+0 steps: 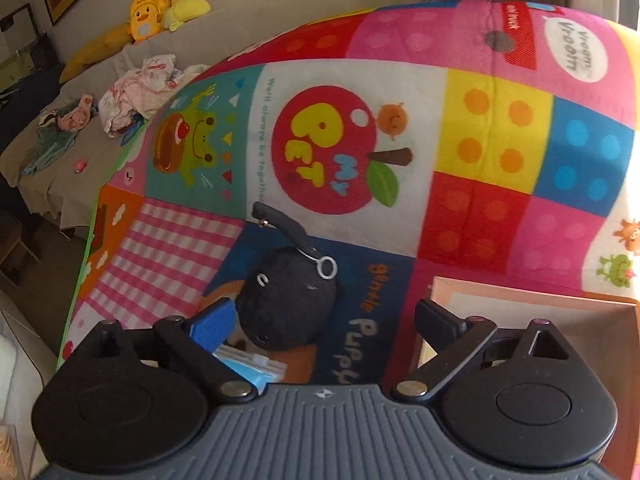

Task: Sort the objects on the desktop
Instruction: 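Grasp the black plush toy by its ear with the right tool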

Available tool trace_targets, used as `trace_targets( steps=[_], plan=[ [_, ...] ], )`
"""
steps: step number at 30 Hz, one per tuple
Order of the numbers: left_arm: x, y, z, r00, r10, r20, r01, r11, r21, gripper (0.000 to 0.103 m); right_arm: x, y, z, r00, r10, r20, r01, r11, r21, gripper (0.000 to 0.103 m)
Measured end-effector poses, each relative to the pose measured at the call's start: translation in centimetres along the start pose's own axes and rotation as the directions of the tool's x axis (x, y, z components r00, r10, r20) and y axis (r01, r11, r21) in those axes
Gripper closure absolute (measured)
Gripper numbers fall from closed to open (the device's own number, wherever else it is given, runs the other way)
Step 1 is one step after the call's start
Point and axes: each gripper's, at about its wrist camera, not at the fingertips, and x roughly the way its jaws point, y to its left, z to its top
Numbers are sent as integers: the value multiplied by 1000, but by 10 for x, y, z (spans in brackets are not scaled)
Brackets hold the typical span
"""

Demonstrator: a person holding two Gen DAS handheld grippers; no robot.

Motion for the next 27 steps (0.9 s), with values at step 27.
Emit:
trace_targets(
  steps=[27],
  plan=[
    [8,10,0,999,-10,-45,6,997,-83,0,-164,-65,-152,975,219,-26,-217,974,64,35]
  ],
)
